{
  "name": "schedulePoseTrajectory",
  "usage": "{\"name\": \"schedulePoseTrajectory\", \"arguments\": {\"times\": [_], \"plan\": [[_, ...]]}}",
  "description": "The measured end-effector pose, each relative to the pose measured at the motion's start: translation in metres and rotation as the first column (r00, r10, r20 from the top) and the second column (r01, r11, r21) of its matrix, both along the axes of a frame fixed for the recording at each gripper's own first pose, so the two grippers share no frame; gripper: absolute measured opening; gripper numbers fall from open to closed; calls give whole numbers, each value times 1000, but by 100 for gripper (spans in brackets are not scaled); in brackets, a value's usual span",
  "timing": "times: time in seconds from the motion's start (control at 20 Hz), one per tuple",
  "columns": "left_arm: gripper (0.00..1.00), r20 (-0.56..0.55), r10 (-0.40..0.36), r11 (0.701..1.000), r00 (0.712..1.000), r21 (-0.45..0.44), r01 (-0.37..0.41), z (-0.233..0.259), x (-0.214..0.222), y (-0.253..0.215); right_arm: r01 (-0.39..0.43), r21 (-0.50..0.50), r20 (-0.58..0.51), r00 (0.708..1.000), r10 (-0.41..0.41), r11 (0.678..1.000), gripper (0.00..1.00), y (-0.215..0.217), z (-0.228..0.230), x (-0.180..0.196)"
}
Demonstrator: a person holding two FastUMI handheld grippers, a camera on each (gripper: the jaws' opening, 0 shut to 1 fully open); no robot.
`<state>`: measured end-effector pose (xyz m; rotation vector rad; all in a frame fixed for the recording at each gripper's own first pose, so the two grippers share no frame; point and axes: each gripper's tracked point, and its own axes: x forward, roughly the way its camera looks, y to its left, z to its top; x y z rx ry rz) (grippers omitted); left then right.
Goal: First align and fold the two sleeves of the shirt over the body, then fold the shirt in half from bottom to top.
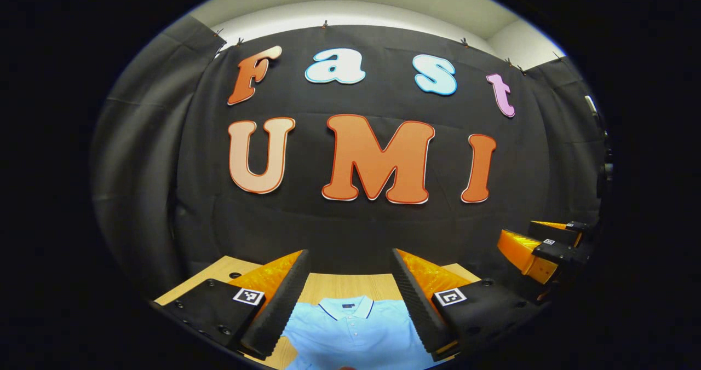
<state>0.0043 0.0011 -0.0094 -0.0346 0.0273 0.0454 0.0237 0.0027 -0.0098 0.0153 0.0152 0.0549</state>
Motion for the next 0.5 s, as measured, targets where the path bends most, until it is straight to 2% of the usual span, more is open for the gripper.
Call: {"name": "schedulePoseTrajectory", "arguments": {"times": [0.25,0.5], "plan": [[97,26,5,1000,1000,-6,-5,5,-8,1,-32,-5,-21,999,32,999,98,2,-9,5],[97,66,57,997,996,55,-61,19,-18,8,-102,16,-67,992,103,995,99,7,-25,8]]}}
